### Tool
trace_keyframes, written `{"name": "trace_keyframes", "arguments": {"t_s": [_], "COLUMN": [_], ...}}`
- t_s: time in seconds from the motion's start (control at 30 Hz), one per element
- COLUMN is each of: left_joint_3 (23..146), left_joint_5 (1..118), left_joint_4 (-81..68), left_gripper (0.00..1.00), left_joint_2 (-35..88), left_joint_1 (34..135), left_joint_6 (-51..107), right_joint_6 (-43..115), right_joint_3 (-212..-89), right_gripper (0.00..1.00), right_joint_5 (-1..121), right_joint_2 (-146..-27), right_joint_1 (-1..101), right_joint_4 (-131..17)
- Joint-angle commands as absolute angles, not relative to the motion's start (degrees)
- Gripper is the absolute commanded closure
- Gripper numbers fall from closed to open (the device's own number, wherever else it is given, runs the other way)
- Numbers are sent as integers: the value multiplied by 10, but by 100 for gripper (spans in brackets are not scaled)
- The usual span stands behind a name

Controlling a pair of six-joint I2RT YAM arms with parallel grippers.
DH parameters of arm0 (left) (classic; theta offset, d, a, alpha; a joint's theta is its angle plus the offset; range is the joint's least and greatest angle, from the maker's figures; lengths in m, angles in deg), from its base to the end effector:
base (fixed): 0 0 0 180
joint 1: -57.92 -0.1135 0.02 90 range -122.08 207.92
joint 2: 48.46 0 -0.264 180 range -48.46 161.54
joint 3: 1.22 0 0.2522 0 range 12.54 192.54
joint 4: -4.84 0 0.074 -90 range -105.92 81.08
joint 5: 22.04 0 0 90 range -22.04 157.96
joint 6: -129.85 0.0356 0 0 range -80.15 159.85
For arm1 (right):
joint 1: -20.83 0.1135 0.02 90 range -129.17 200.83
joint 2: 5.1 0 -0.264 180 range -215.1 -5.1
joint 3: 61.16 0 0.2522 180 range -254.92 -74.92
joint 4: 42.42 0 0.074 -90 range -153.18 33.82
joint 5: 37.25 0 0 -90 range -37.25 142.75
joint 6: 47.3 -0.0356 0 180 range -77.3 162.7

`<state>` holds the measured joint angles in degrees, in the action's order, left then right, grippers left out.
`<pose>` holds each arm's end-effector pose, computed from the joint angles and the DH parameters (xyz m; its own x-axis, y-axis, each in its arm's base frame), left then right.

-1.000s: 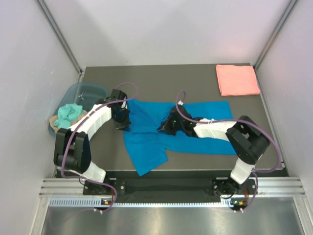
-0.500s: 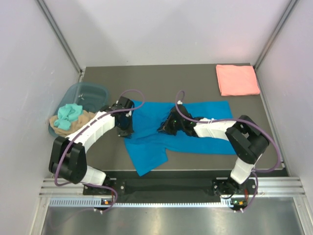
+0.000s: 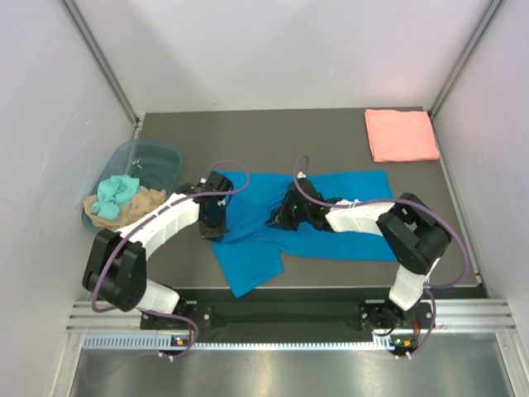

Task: Fold and stack the t-shirts
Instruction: Fold the tshirt

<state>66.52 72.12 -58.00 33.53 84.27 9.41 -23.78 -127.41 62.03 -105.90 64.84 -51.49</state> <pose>0.2271 -0.1096 0.2061 -0.9700 -0.0834 -0.2284 -0.0734 0.9959 -0.0522 0.2522 0.2516 0.1545 -0.9037 0.3852 -0.1869 0.1478 0.6904 0.7082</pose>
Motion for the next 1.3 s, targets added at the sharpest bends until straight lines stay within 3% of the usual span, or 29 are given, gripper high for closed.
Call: {"name": "trace_keyframes", "arguments": {"t_s": [0.0, 0.2, 0.27, 0.37, 0.4, 0.6, 0.9, 1.27], "left_joint_3": [651, 662, 676, 717, 745, 853, 1009, 1100], "left_joint_5": [729, 727, 720, 728, 736, 753, 808, 834], "left_joint_4": [-588, -590, -597, -611, -614, -577, -490, -475], "left_gripper": [100, 100, 100, 87, 77, 62, 62, 64], "left_joint_2": [334, 344, 350, 366, 375, 426, 610, 779], "left_joint_1": [846, 846, 846, 846, 846, 843, 789, 724], "left_joint_6": [85, 84, 85, 100, 111, 144, 183, 189], "right_joint_6": [-225, -216, -212, -190, -181, -104, 37, 89], "right_joint_3": [-1280, -1281, -1285, -1300, -1305, -1303, -1348, -1408], "right_gripper": [100, 99, 93, 79, 77, 70, 68, 69], "right_joint_5": [622, 629, 631, 630, 622, 588, 505, 429], "right_joint_2": [-1050, -1049, -1049, -1042, -1037, -968, -944, -1079], "right_joint_1": [643, 647, 648, 647, 643, 576, 420, 269], "right_joint_4": [-506, -506, -517, -558, -577, -659, -724, -738]}}
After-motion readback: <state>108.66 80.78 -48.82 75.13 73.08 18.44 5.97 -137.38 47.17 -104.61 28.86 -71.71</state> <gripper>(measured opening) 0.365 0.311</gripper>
